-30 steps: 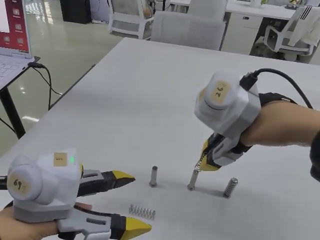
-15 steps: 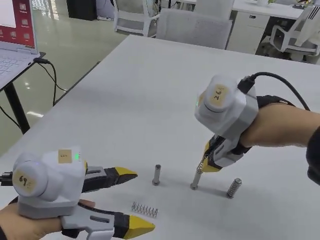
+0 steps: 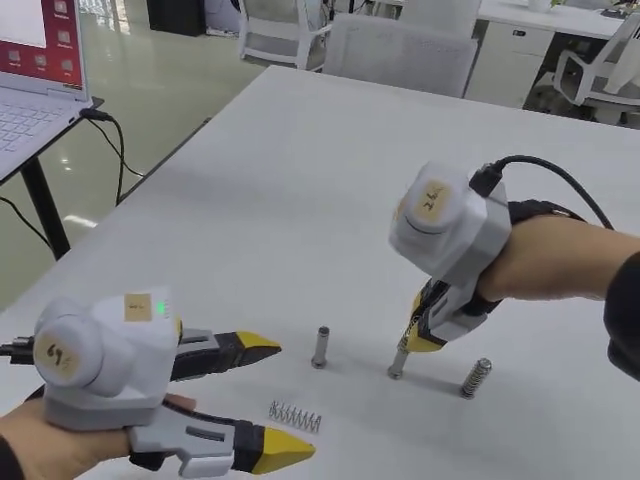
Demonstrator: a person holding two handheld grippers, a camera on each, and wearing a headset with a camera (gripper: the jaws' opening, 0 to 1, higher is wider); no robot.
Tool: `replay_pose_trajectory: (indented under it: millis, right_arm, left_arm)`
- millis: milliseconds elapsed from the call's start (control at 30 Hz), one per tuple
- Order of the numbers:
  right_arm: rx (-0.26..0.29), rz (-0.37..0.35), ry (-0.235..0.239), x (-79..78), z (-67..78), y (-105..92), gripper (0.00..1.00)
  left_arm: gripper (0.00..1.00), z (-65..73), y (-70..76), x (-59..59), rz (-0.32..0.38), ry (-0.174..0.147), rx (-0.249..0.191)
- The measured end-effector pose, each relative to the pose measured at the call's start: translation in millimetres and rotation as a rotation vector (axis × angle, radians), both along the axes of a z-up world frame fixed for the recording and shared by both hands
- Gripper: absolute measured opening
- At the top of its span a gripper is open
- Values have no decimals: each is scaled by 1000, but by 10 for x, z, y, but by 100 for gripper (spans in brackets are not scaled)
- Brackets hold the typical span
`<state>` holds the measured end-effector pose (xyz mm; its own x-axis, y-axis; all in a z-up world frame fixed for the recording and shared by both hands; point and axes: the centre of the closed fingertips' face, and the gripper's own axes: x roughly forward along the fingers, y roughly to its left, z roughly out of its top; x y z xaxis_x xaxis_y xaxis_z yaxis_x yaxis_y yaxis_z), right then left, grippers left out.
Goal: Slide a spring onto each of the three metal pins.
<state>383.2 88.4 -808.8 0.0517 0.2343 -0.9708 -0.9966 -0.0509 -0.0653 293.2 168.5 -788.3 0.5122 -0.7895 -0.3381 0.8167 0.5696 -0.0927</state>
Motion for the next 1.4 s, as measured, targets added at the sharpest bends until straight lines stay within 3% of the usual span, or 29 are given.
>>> replay_pose_trajectory:
  millis: [833,1400]
  right_arm:
    - [-51,-22,47,-62,-412,-32,8]
    - [-52,-34,51,-80,-445,-108,14]
  left_arm:
    - [56,-13,11,-4,6,8,9]
    - [55,-25,12,-12,6,13,13]
